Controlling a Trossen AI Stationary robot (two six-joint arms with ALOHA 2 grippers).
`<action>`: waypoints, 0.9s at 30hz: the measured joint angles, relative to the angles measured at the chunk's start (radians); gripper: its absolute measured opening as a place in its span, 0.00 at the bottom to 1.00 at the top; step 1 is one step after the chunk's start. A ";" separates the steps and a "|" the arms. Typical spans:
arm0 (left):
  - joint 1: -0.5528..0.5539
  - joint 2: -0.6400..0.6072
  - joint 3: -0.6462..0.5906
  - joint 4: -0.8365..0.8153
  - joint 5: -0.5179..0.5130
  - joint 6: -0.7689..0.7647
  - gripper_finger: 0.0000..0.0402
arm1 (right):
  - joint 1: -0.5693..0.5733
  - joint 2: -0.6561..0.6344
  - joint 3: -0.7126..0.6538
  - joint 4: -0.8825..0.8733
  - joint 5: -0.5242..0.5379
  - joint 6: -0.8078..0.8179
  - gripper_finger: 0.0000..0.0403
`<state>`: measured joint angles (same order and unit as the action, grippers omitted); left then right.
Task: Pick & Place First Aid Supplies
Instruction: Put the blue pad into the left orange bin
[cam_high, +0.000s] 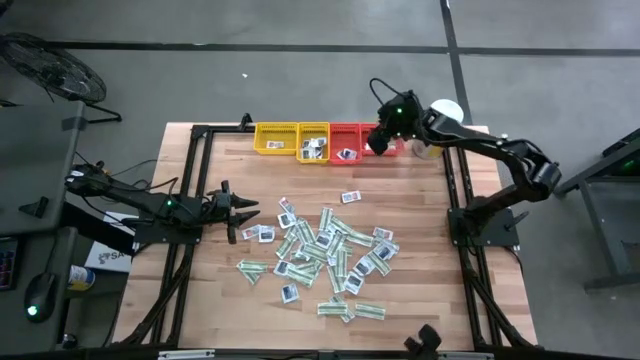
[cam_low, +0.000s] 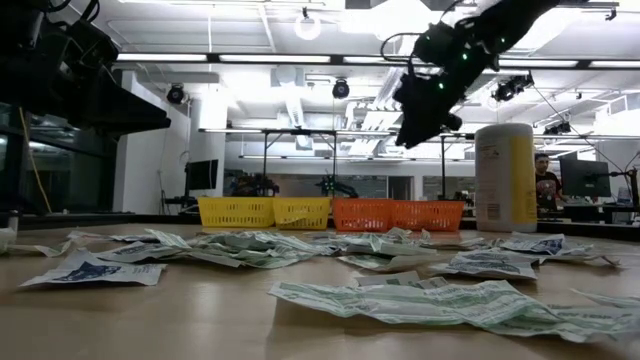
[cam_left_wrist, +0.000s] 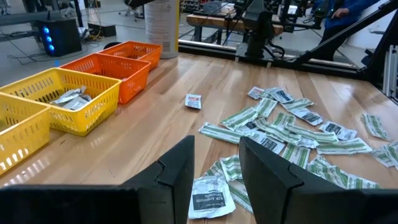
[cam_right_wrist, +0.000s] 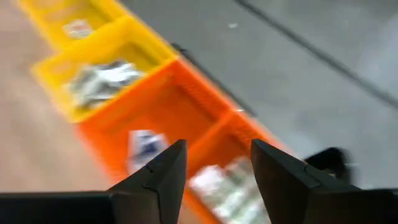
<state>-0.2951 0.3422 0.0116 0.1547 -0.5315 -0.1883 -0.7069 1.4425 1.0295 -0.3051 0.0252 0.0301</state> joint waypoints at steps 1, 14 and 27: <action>0.000 0.000 0.000 0.000 0.000 0.000 0.32 | 0.012 0.000 0.009 -0.021 -0.022 0.019 0.42; 0.000 0.000 0.000 0.000 0.000 0.000 0.32 | 0.244 0.000 0.013 -0.234 -0.117 0.239 0.36; 0.000 0.000 0.000 0.000 0.000 0.000 0.32 | 0.514 0.001 0.011 -0.596 -0.295 0.565 0.36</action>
<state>-0.2951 0.3424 0.0116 0.1547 -0.5313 -0.1883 -0.1924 1.4433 1.0402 -0.9011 -0.2701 0.5949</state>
